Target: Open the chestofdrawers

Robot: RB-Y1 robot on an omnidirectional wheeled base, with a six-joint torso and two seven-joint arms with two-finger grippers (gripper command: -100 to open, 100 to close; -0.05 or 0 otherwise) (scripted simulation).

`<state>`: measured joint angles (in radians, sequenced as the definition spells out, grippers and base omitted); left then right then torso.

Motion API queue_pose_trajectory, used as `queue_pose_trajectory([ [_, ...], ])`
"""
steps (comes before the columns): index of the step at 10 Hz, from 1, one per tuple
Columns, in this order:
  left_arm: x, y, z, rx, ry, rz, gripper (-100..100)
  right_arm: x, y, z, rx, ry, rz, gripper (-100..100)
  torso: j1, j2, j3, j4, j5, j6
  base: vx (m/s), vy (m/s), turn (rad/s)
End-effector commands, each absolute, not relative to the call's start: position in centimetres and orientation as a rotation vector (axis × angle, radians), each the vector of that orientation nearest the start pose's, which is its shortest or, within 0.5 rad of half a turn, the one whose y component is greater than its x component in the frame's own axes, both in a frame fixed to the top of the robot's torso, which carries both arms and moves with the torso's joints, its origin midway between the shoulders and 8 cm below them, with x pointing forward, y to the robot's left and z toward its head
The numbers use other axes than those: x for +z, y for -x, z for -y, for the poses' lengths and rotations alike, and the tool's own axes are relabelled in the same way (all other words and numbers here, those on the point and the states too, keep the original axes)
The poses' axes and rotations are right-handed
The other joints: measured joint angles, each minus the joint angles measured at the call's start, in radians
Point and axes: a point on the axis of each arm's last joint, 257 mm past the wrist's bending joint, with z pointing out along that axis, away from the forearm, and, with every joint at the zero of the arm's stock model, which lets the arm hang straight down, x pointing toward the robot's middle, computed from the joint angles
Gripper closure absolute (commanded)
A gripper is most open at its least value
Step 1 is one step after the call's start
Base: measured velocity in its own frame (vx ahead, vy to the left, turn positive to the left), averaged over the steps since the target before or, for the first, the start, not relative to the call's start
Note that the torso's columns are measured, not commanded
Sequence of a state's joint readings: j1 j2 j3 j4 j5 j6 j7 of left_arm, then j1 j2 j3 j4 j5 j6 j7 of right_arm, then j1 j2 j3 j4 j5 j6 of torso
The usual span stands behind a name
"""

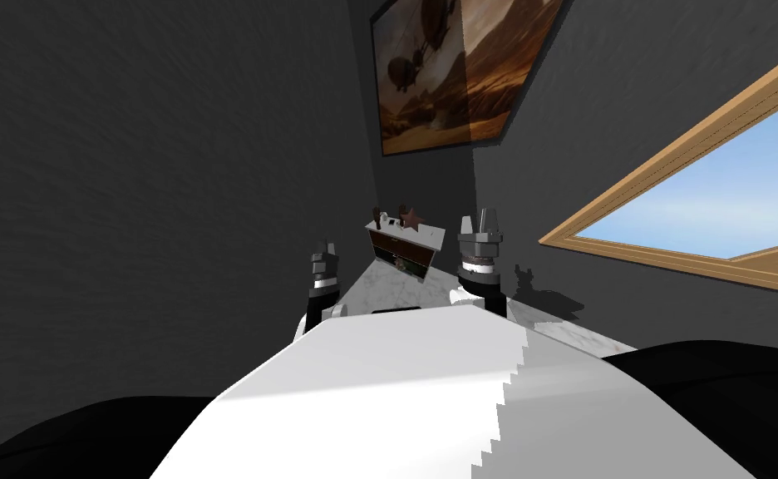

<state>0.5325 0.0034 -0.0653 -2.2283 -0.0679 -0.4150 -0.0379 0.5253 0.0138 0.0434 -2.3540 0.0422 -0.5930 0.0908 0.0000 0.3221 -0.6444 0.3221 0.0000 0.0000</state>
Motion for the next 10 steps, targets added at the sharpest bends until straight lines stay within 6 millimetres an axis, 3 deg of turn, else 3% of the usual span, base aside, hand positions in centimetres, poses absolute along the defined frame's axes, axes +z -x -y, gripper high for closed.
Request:
queue_pose_trajectory([
  [1,-2.8,-36.7,-25.7,-1.239,0.736,-0.784,0,6.5,-31.2,25.8,1.254,-0.5,-0.542,0,0.0,0.074,-0.147,0.074,0.0,0.0,0.0,0.0,0.0],
  [4,-2.8,-36.7,-25.7,-1.239,0.735,-0.784,0,6.5,-31.2,25.8,1.254,-0.5,-0.542,0,0.0,0.296,-0.59,0.295,0.0,0.0,0.0,0.0,0.0],
  [5,-3.3,-36.9,-25.3,-1.241,0.715,-0.82,-100,6.5,-31.2,25.8,1.254,-0.5,-0.542,0,0.0,0.369,-0.738,0.369,0.0,0.0,0.016,-0.001,-0.022],
  [8,-4.9,-37.8,-24.4,-1.247,0.694,-0.896,-100,6.5,-31.2,25.8,1.254,-0.5,-0.543,0,0.0,0.413,-0.832,0.414,0.0,0.0,0.039,-0.01,-0.037],
  [10,-7.3,-39.1,-23.4,-1.256,0.707,-0.963,-100,6.5,-31.2,25.8,1.254,-0.5,-0.543,0,0.0,0.413,-0.833,0.415,0.0,0.0,0.108,-0.003,-0.104],
])
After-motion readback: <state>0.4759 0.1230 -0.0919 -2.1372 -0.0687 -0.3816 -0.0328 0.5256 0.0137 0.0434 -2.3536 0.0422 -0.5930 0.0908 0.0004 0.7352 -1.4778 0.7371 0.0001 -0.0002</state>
